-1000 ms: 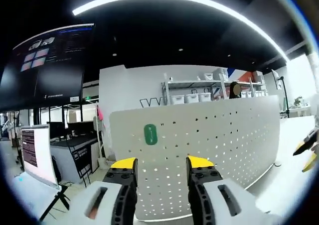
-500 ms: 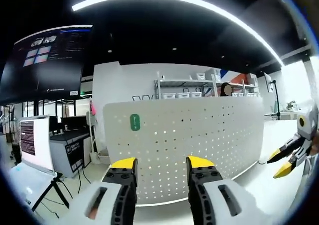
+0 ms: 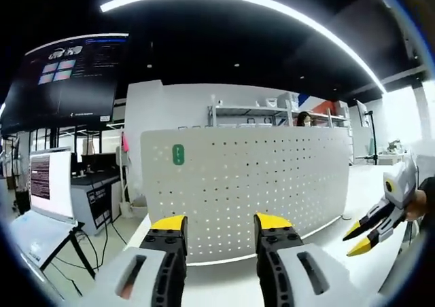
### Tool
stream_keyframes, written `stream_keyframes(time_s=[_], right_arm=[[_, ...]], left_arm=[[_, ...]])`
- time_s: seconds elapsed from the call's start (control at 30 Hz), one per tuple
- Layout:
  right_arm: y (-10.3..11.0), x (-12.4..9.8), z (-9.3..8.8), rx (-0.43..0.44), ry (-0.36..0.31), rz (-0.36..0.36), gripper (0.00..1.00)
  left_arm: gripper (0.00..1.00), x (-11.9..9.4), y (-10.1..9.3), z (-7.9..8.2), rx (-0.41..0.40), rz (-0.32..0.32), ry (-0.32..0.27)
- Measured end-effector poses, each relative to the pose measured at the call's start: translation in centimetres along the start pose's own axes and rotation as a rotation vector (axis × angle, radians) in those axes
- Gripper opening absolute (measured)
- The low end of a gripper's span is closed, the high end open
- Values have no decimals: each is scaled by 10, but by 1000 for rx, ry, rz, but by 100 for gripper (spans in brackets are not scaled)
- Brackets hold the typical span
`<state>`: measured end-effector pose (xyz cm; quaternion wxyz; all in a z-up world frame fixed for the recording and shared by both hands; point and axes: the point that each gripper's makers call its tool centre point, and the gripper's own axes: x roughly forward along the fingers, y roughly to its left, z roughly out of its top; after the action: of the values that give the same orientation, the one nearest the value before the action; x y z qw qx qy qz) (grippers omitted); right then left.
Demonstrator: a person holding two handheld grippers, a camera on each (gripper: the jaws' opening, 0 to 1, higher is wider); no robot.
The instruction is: Insert the hook assembly into the mounting plate slot until the hook locks in place.
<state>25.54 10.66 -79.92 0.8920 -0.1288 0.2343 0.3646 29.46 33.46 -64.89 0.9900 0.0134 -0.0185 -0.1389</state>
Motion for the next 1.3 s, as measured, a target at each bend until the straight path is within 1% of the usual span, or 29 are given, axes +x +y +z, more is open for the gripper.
stream_keyframes(time_s=[0.1,0.13,0.27,0.3,0.47,0.53,0.73,0.93,1.07,1.3], right_arm=[[2,5,-19,10,56,17,23],[4,6,-26,19,85,33,22],[6,10,-41,23,130,46,19],[6,11,-42,24,133,48,19],[13,16,-63,35,205,85,15],[15,18,-69,28,226,94,13],[18,23,-80,6,270,107,9],[20,29,-91,-33,319,107,8],[18,33,-91,-47,326,103,6],[20,40,-91,-96,328,106,3]], left_arm=[[40,-3,-5,-4,0,-8,5],[40,-4,-6,-6,2,-13,8],[39,-7,-10,-8,1,-23,13],[39,-7,-11,-9,1,-26,14],[39,-10,-18,-10,5,-46,15],[39,-12,-21,-10,11,-55,15],[38,-14,-26,-11,7,-82,22],[36,-17,-28,-15,-4,-104,32],[36,-18,-30,-16,-8,-118,38],[35,-19,-32,-17,-6,-139,49]])
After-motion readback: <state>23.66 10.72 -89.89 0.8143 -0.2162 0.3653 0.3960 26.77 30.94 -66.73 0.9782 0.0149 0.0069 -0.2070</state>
